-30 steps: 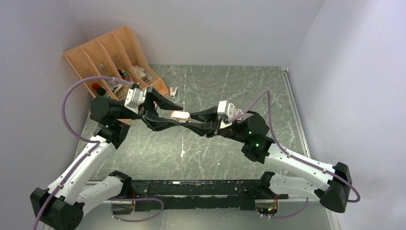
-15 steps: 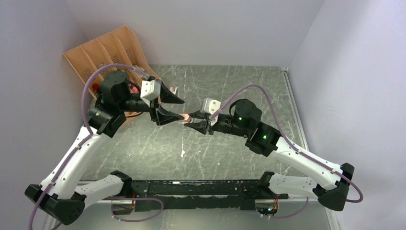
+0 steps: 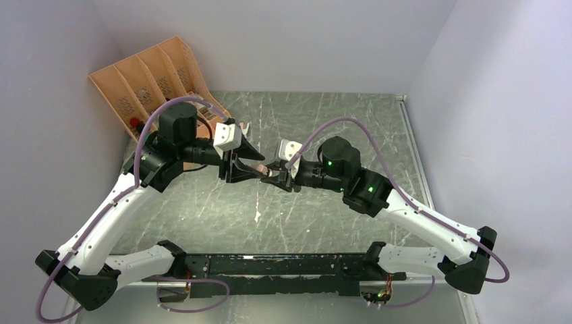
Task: Load the staples into the stapler
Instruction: Open the stapler at the center of the board.
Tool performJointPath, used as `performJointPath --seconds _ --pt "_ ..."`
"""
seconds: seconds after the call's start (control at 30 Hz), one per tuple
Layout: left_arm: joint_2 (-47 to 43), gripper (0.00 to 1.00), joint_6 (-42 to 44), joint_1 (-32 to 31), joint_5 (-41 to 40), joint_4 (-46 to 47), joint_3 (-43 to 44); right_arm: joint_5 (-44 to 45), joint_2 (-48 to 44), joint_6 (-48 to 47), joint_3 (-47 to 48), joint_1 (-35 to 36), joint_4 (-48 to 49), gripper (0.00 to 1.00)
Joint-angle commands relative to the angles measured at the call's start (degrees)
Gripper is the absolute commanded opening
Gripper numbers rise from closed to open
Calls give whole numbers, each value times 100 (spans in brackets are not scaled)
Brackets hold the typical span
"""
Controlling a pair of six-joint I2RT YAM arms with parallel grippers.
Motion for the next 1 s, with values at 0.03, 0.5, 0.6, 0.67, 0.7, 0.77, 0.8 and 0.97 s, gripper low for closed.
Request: performJointPath --seconds 0.03,0.5,0.6,0.67,0.7,0.77,0.8,0.97 --pt "65 47 263 -62 -76 -337 265 76 -95 -13 135 10 7 0" --pt "169 29 315 -152 10 -305 264 115 -45 57 125 8 34 0" --pt "94 18 344 -152 -156 -297 247 200 -116 80 49 15 88 0" --pt "-12 13 309 -154 -352 -186 180 236 -184 92 -2 16 139 0" --pt "-75 12 315 -154 -450 -118 154 253 -223 96 -1 14 117 0" --pt "-230 9 328 -152 -605 -35 98 276 -302 48 44 3 35 0" --pt "-314 8 333 -149 -718 3 79 296 -332 18 76 3 -30 0" --pt "-697 7 396 -154 -1176 51 -24 492 -431 -112 155 -8 -271 0"
